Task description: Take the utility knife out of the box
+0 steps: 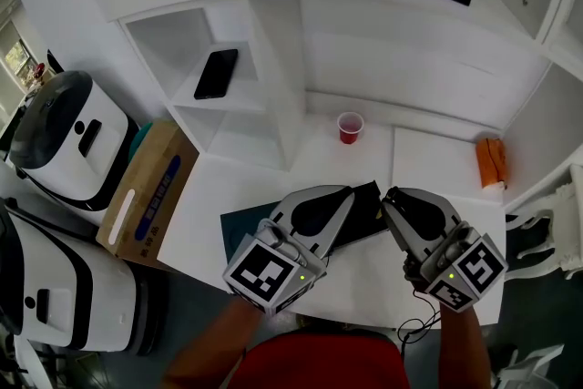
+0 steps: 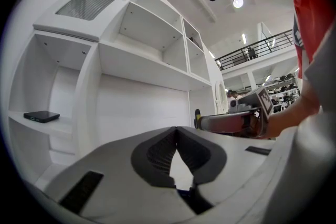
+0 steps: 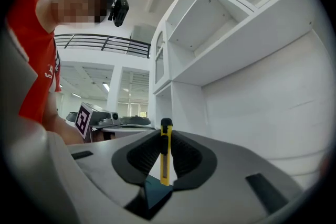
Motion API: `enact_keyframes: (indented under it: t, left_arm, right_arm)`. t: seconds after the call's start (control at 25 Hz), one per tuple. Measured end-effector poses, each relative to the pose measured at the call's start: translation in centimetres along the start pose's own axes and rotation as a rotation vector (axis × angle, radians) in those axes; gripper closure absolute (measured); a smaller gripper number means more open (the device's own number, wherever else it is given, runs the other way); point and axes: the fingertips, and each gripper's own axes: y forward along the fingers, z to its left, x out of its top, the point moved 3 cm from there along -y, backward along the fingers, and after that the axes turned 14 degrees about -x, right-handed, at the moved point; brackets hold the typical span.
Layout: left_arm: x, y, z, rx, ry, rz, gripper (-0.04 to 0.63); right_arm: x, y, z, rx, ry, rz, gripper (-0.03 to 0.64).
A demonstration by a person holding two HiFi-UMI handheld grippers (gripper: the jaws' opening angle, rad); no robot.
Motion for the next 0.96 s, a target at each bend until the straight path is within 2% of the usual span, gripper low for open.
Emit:
enact_keyframes:
  t: [0.4, 0.52, 0.84, 0.96]
  left_arm:
    - [0.1, -0.1, 0.1, -0.009, 0.018, -0.008, 0.577]
    - [0.3, 0.1, -0.2, -0.012, -0.013, -0.005, 0.577]
    - [0.1, 0.4, -0.3, -0.012, 0.005, 0.011, 0.577]
    - [0.3, 0.6, -0.3, -0.010, 0.016, -0.008, 0.577]
  right_arm:
    - [0.5, 0.1, 0.5, 0.003, -0.001, -0.002, 0.536]
    - [0.6, -0.1, 0.5, 0.003, -0.006, 0.001, 0.536]
    - [1.0, -0.5, 0.0, 0.003, -0.015, 0.001, 0.535]
    - [1.2, -0.7, -0.1, 0.006, -0.016, -0.002, 0.535]
